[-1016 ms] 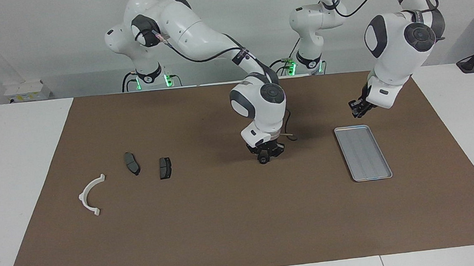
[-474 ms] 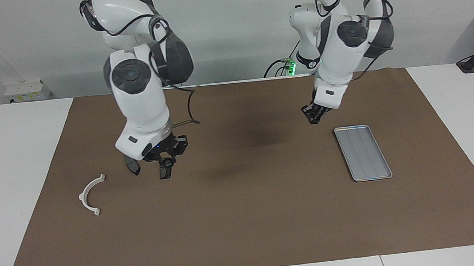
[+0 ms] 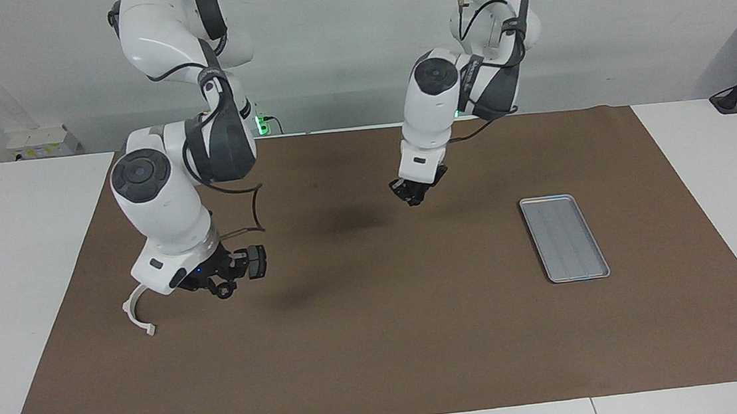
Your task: Place bearing gear from tray to pile
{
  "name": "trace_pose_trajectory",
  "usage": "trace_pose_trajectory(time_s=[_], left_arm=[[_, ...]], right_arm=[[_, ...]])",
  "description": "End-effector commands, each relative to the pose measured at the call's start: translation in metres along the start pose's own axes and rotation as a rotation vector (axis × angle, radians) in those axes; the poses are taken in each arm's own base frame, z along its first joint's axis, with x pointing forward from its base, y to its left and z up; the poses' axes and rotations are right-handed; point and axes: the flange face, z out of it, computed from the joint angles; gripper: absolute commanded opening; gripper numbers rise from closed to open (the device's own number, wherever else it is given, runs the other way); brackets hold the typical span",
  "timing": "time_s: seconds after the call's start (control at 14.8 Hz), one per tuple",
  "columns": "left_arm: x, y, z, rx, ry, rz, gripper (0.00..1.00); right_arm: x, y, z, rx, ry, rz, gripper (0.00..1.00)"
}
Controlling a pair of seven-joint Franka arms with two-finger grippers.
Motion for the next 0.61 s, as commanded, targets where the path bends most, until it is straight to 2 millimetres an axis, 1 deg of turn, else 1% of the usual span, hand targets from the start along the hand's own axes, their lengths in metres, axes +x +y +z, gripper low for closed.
trace_pose_trajectory(time_s=[0.0, 0.07, 0.14, 0.2, 0.34, 0.41, 0.47, 0.54], left_arm=[[0.012, -0.008, 0.007, -0.008, 0.023, -0.028, 0.16], [0.013, -0.011, 0.012, -0.024, 0.037, -0.028, 0.16], [0.012, -0.015, 0.021, -0.024, 0.038, -0.030, 0.17], [0.011, -0.017, 0.023, -0.019, 0.037, -0.030, 0.17], [0.011, -0.019, 0.025, -0.019, 0.037, -0.031, 0.19], [0.010, -0.021, 0.028, -0.021, 0.039, -0.032, 0.20], [0.009, -0.022, 0.029, -0.013, 0.034, -0.031, 0.26], [0.011, -0.023, 0.028, -0.006, 0.032, -0.035, 0.57]], right_arm=[[-0.004, 0.021, 0.031, 0.001, 0.025, -0.032, 0.00], [-0.003, 0.028, 0.040, 0.000, 0.033, -0.032, 0.00], [-0.003, 0.030, 0.046, -0.001, 0.036, -0.034, 0.00], [-0.002, 0.031, 0.048, -0.003, 0.042, -0.036, 0.00], [-0.001, 0.032, 0.062, -0.002, 0.051, -0.045, 0.00], [-0.001, 0.036, 0.067, -0.003, 0.055, -0.041, 0.00], [-0.002, 0.036, 0.072, -0.003, 0.056, -0.040, 0.00], [-0.004, 0.037, 0.074, -0.002, 0.053, -0.039, 0.00]])
